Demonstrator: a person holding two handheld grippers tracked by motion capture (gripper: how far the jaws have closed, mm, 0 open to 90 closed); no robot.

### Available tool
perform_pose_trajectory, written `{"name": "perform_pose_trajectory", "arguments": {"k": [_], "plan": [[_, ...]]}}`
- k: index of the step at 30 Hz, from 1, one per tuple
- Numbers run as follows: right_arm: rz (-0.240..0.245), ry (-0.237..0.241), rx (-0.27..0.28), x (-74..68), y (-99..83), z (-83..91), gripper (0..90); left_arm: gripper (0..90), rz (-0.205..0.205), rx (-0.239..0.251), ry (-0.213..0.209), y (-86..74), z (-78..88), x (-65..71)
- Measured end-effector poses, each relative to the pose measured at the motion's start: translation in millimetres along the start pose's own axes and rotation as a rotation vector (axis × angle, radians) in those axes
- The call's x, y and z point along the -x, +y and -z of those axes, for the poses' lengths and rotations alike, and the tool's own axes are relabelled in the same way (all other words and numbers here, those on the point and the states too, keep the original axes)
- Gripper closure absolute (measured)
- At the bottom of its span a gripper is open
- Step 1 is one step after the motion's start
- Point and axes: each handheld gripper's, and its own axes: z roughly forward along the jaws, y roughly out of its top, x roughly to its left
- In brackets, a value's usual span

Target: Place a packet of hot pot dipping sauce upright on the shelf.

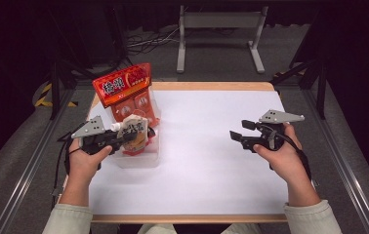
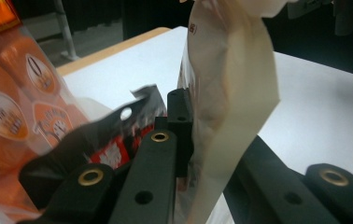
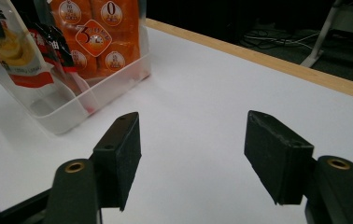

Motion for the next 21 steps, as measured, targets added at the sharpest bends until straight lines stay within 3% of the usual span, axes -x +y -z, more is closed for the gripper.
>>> {"name": "perform_pose_trajectory", "arguments": {"k": [9, 21], "plan": [[0.005, -0.002, 0.005, 0.8, -1.5, -1.6, 34.2, 84.9, 0.042, -0.062, -0.020, -15.8, -10.2, -2.0], [0.011, 0.022, -0.007, 0.0, -3.4, -6.8, 33.9, 84.0, 0.063, -0.126, -0.016, -24.7, -13.3, -1.8]]}}
